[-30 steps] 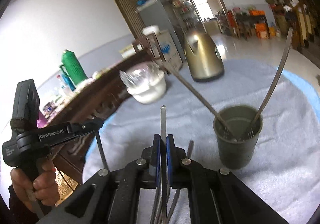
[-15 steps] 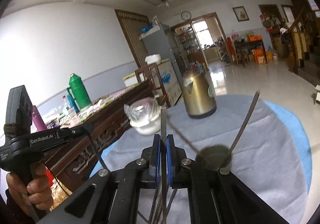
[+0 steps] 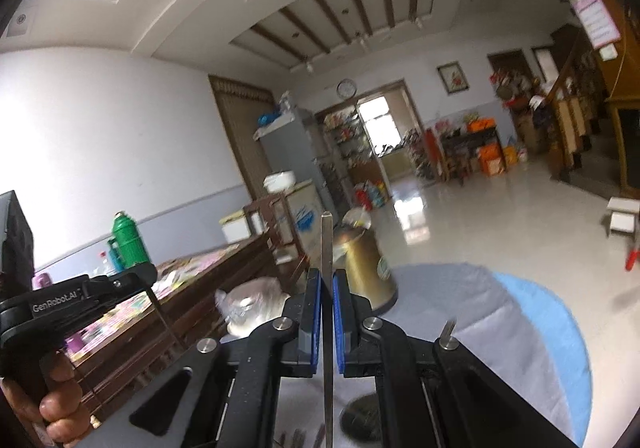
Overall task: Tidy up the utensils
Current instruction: 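Carry the chopstick in the right tool over the cup and release it, then pull the right tool back from the cup and hover over the chopsticks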
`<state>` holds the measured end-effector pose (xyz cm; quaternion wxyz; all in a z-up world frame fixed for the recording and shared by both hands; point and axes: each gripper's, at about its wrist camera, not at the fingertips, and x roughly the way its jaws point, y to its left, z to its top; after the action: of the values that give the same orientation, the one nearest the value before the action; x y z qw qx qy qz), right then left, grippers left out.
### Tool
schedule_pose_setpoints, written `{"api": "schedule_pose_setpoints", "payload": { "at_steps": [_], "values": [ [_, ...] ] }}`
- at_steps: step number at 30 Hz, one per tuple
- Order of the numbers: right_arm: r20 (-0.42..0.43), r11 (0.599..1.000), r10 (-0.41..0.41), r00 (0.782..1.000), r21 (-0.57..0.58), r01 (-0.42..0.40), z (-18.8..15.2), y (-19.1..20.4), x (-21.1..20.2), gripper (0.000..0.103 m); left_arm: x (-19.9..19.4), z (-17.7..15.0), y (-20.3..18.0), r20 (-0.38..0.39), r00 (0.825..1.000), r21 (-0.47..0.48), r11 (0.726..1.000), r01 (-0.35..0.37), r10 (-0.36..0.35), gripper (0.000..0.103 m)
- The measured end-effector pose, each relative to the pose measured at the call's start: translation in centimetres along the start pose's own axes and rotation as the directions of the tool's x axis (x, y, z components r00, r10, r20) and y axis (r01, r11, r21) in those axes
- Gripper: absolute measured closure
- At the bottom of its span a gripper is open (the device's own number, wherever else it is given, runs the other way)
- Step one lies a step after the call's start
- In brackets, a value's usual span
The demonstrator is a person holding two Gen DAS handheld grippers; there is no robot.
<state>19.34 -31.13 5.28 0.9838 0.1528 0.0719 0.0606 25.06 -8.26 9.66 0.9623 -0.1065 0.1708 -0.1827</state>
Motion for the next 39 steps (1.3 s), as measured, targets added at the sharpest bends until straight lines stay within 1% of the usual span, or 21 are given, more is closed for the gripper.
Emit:
{"api": "schedule_pose_setpoints", "payload": {
  "at_steps": [6, 9, 16, 22, 25, 29, 30, 32, 33, 34, 36, 37, 39],
  "values": [
    [0.087, 0.996, -0.079, 0.993, -0.042, 0.083, 0.8, 0.1, 1.0, 0.097, 1.8, -0.2, -1.2, 0.058, 0.998, -0.011, 1.0, 0.01, -0.009, 0.097],
    [0.099, 0.992, -0.113, 0.989, -0.037, 0.117, 0.6, -0.2, 2.2, 0.097, 2.8, -0.5, -1.3, 0.083, 0.997, -0.018, 1.0, 0.001, 0.001, 0.097],
    [0.023, 0.988, -0.148, 0.989, -0.039, 0.149, -2.0, -0.9, 4.9, 0.097, 5.4, -3.3, -1.1, 0.055, 0.998, -0.021, 0.999, -0.032, 0.033, 0.097],
    [-0.035, 0.988, -0.15, 0.988, -0.043, 0.149, -3.7, -1.8, 5.0, 0.097, 6.4, -5.4, -0.6, 0.006, 0.999, -0.006, 0.999, -0.032, 0.032, 0.097],
    [-0.073, 0.989, -0.144, 0.987, -0.042, 0.141, -4.1, -2.1, 4.8, 0.097, 5.8, -5.5, 0.1, -0.015, 1.0, -0.02, 1.0, -0.016, 0.015, 0.097],
    [-0.154, 0.995, -0.099, 0.983, -0.009, 0.099, -4.9, -2.6, 4.4, 0.095, 3.5, -5.4, 1.4, -0.011, 1.0, -0.045, 0.999, -0.022, 0.022, 0.097],
    [-0.174, 0.996, -0.091, 0.981, 0.001, 0.093, -5.2, -2.8, 4.2, 0.094, 2.6, -5.4, 1.8, -0.01, 1.0, -0.045, 0.999, -0.025, 0.025, 0.095],
    [-0.204, 0.996, -0.083, 0.976, 0.023, 0.089, -5.9, -3.1, 3.5, 0.088, 1.2, -5.7, 2.4, -0.019, 0.999, -0.039, 0.998, -0.043, 0.042, 0.078],
    [-0.207, 0.995, -0.08, 0.975, 0.036, 0.089, -6.1, -3.4, 2.9, 0.077, 0.7, -5.9, 2.7, -0.029, 0.998, -0.03, 0.998, -0.063, 0.062, 0.059],
    [-0.207, 0.994, -0.071, 0.976, 0.062, 0.085, -6.4, -3.7, 2.2, 0.059, 0.1, -6.3, 3.0, -0.046, 0.995, -0.015, 0.996, -0.087, 0.086, 0.046],
    [-0.19, 0.991, -0.055, 0.98, 0.109, 0.076, -6.9, -4.3, 0.7, 0.029, -0.7, -7.5, 3.8, -0.095, 0.99, 0.011, 0.994, -0.105, 0.106, 0.043],
    [-0.169, 0.989, -0.044, 0.985, 0.13, 0.067, -7.2, -4.5, -0.5, 0.029, -1.0, -8.2, 4.2, -0.127, 0.985, 0.026, 0.993, -0.118, 0.12, 0.042],
    [-0.161, 0.988, -0.047, 0.986, 0.134, 0.07, -7.6, -4.6, -2.1, 0.029, -1.4, -10.0, 4.9, -0.203, 0.965, 0.068, 0.986, -0.154, 0.165, 0.038]
  ]
}}
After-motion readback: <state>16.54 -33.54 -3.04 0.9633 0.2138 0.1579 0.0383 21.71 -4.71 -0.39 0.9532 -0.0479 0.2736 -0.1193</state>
